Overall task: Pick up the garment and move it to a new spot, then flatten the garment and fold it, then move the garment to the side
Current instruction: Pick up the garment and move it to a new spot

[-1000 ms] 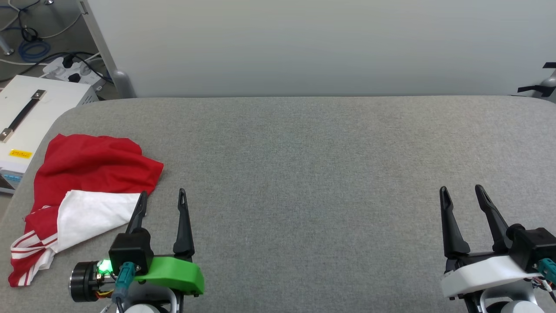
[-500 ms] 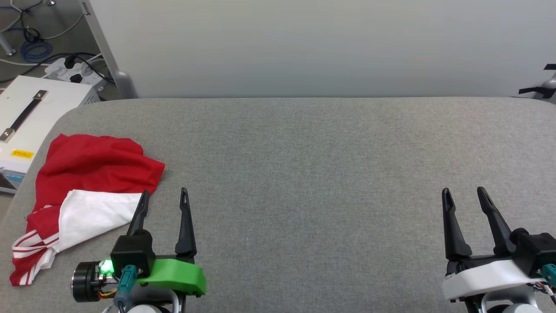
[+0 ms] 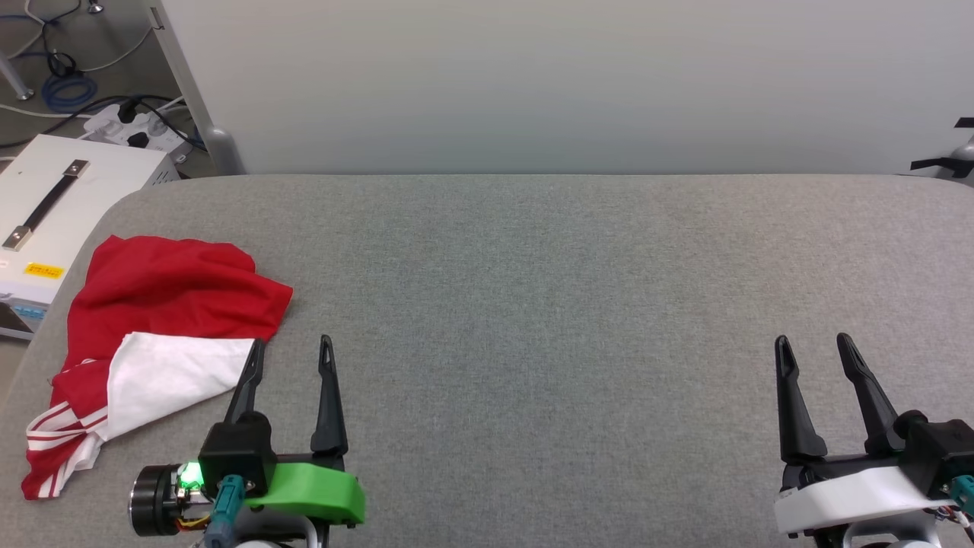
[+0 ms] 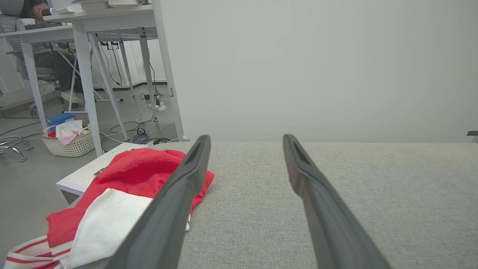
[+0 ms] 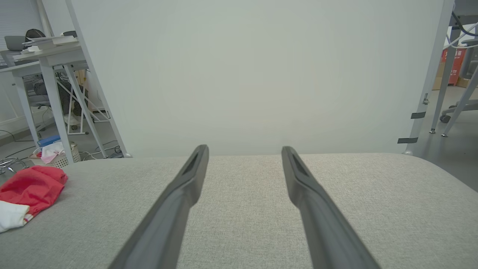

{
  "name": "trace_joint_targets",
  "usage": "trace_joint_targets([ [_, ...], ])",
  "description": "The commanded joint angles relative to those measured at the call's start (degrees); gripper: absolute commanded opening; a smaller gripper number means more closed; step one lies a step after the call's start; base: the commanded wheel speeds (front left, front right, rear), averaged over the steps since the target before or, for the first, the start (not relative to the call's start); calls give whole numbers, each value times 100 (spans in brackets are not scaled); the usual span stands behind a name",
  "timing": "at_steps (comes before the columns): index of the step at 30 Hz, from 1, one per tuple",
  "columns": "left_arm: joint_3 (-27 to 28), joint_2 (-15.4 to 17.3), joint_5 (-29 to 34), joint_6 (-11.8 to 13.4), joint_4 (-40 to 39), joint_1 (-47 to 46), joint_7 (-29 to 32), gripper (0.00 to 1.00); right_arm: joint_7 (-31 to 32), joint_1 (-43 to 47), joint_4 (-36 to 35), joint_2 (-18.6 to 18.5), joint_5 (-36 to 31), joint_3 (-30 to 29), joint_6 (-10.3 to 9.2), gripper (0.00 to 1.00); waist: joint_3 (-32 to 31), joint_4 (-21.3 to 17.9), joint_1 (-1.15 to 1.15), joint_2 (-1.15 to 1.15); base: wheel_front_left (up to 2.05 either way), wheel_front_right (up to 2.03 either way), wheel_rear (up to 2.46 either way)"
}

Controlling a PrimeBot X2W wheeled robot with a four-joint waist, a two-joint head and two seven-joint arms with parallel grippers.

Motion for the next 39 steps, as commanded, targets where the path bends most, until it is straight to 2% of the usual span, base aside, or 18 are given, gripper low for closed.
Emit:
trace_joint_targets([
  [1,-28,-23,-28,54,7,61,-62,100,-55,70,-29,-8,53,8,-3,100,-5,3,0,0,0,0,0],
  [28,-78,-26,-82,139,75,82,-234,100,-225,126,9,-8,35,-6,-3,100,38,83,0,0,0,0,0],
  [39,14,-26,-101,159,95,-12,-234,100,-225,91,4,-8,-6,26,-3,100,162,465,0,0,0,0,0],
])
